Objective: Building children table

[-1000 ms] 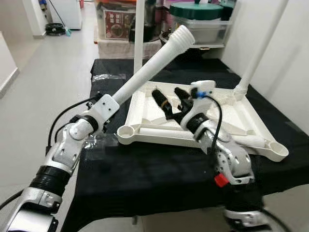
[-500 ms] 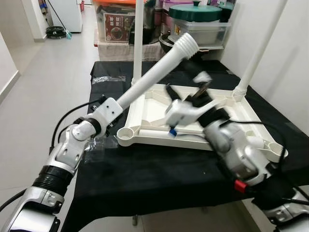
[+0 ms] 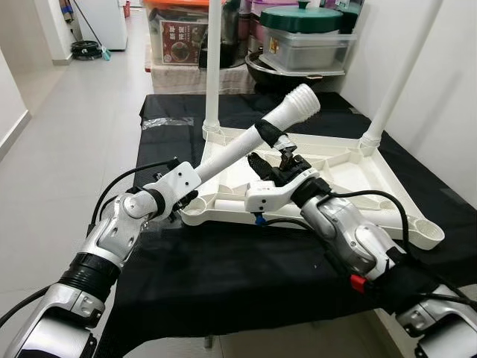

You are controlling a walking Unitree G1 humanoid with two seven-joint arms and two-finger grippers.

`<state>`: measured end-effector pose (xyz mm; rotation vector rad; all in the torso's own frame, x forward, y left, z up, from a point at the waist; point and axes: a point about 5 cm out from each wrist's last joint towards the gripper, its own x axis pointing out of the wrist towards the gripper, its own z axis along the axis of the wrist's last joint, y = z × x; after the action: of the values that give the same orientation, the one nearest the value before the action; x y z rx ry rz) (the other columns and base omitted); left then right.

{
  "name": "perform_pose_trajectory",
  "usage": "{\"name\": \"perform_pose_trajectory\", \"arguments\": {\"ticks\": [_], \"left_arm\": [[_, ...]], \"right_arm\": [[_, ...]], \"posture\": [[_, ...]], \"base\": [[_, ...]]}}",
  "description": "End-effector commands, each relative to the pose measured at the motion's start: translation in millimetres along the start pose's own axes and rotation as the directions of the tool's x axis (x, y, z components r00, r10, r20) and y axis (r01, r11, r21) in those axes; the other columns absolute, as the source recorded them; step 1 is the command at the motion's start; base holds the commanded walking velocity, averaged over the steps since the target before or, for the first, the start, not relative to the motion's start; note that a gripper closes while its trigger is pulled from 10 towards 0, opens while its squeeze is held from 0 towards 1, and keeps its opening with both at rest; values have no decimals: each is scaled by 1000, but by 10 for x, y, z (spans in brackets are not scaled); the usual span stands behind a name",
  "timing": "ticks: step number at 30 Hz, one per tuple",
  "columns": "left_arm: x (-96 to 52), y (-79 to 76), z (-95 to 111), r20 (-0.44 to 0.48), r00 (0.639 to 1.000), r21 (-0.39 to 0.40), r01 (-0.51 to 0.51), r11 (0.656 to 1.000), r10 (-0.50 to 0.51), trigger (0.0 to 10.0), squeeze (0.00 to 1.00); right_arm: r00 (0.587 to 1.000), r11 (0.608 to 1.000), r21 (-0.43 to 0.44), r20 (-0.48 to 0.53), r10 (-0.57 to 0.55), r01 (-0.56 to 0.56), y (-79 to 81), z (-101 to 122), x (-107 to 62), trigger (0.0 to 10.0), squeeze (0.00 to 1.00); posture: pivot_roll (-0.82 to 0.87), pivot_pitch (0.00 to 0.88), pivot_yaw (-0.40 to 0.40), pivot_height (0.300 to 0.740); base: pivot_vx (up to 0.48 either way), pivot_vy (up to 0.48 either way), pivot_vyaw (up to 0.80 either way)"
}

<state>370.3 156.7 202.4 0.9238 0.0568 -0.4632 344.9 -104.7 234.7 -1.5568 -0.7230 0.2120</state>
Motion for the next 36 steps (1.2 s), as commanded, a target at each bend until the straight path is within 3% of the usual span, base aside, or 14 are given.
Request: {"name": "perform_pose_trajectory", "arguments": {"ticks": [1, 5, 6, 11, 13, 14, 16, 17, 19, 32, 36], "left_arm": [[10, 13, 22, -1, 1000, 106, -6, 994, 6, 10000, 0], [14, 63, 62, 7, 999, 194, -43, 980, 42, 10000, 0], [17, 100, 133, 41, 996, 273, -93, 958, 85, 10000, 0], [25, 83, 183, 58, 994, 327, -104, 939, 90, 10000, 0], [37, 7, 230, 74, 995, 408, -96, 908, 72, 10000, 0], [37, 7, 230, 74, 995, 408, -96, 908, 72, 10000, 0], [43, -54, 267, 93, 994, 493, -98, 864, 60, 10000, 0], [43, -54, 267, 93, 994, 493, -98, 864, 60, 10000, 0], [42, -84, 285, 109, 992, 548, -106, 829, 55, 10000, 0], [40, -39, 275, 135, 987, 596, -155, 788, 92, 10000, 0], [53, -64, 290, 141, 986, 599, -158, 785, 90, 10000, 0]], "right_arm": [[1000, 1000, -4, 22, -18, 18, -35, 44, 51, 10000, 0], [1000, 1000, 8, 23, 13, -13, 7, 59, 79, 10000, 0], [998, 998, 23, 19, 52, -53, 64, 78, 110, 10000, 0], [996, 996, 39, 8, 83, -84, 107, 84, 145, 10000, 0], [993, 991, 58, -18, 119, -118, 154, 86, 190, 10000, 0], [993, 991, 58, -18, 119, -118, 154, 86, 190, 10000, 0], [989, 988, 68, -43, 144, -140, 193, 88, 228, 10000, 0], [989, 988, 68, -43, 144, -140, 193, 88, 228, 10000, 0], [986, 986, 73, -57, 156, -151, 209, 87, 252, 10000, 0], [966, 970, 83, -97, 238, -230, 285, 34, 292, 10000, 0], [943, 950, 139, -147, 298, -279, 367, 16, 311, 10000, 0]], "posture": [[33, 42, -59, 740], [35, 41, -60, 740], [33, 40, -61, 740], [36, 39, -62, 740], [35, 42, -61, 740], [35, 42, -61, 740], [34, 43, -61, 740], [34, 43, -61, 740], [34, 43, -61, 740], [33, 46, -65, 740], [32, 46, -68, 740]], "base": [[0, 0, 0], [0, 0, 0], [0, 0, 0], [0, 0, 0], [0, 0, 0], [0, 0, 0], [0, 0, 0], [0, 0, 0], [0, 0, 0], [0, 0, 0], [0, 0, 0]]}}
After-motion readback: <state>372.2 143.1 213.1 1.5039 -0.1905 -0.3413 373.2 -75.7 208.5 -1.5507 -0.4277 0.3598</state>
